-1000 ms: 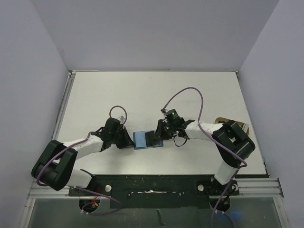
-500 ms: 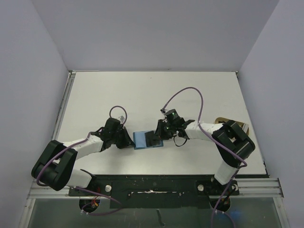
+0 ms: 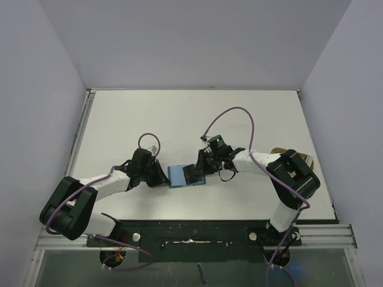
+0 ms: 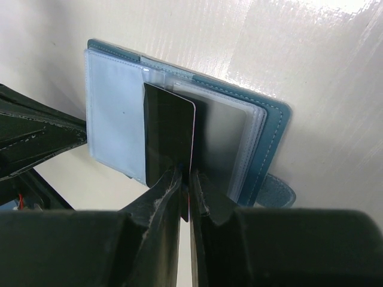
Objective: Put the credit cards into the card holder
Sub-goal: Insert the credit card into the card holder.
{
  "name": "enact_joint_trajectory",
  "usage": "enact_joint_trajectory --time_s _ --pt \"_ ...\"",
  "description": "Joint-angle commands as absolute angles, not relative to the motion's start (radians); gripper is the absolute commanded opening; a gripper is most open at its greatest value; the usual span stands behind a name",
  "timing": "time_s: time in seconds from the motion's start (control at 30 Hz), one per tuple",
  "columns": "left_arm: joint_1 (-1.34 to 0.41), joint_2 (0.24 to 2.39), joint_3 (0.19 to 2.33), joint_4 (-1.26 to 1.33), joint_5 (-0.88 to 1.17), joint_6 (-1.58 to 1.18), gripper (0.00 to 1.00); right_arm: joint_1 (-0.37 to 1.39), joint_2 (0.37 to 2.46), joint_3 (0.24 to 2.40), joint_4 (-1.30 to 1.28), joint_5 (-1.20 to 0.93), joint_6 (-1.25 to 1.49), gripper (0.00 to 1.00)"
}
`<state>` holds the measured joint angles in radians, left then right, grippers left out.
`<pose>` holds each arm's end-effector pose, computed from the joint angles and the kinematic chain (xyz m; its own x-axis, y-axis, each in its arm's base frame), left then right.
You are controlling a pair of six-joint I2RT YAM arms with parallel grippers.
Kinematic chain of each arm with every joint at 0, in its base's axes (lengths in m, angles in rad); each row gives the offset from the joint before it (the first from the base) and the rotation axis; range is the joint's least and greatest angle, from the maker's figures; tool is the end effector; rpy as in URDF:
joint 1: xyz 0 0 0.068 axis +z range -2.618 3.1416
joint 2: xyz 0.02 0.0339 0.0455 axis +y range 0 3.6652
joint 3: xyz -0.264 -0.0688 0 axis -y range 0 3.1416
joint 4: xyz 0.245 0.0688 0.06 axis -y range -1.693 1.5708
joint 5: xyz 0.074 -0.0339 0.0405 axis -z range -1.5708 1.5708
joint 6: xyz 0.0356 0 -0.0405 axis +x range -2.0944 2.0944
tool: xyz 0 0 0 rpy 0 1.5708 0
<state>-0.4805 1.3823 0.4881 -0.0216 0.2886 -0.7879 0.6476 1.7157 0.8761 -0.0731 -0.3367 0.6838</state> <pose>0.2051 -0.1183 0.1336 -0.9191 -0.2872 -0.2697 -0.0775 0.8029 -0.5910 0.2578 0.2098 0.1473 -0.9506 0.0286 -0.3090 -0.1677 0.7905 0.5890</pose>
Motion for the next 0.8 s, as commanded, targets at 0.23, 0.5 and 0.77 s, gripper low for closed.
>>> enact_joint_trajectory --time_s 0.23,0.5,0.77 --pt "-0.479 1.374 0.496 -0.025 0.300 -0.778 0.00 0.662 1.769 0.867 -0.031 -0.319 0.708 0.10" --pt "-0.479 1.374 0.491 -0.020 0.310 -0.781 0.00 0.663 1.767 0.843 0.012 -0.318 0.747 0.10" --pt "-0.479 1.371 0.476 0.006 0.330 -0.798 0.00 0.680 1.767 0.834 0.020 -0.311 0.793 0.12"
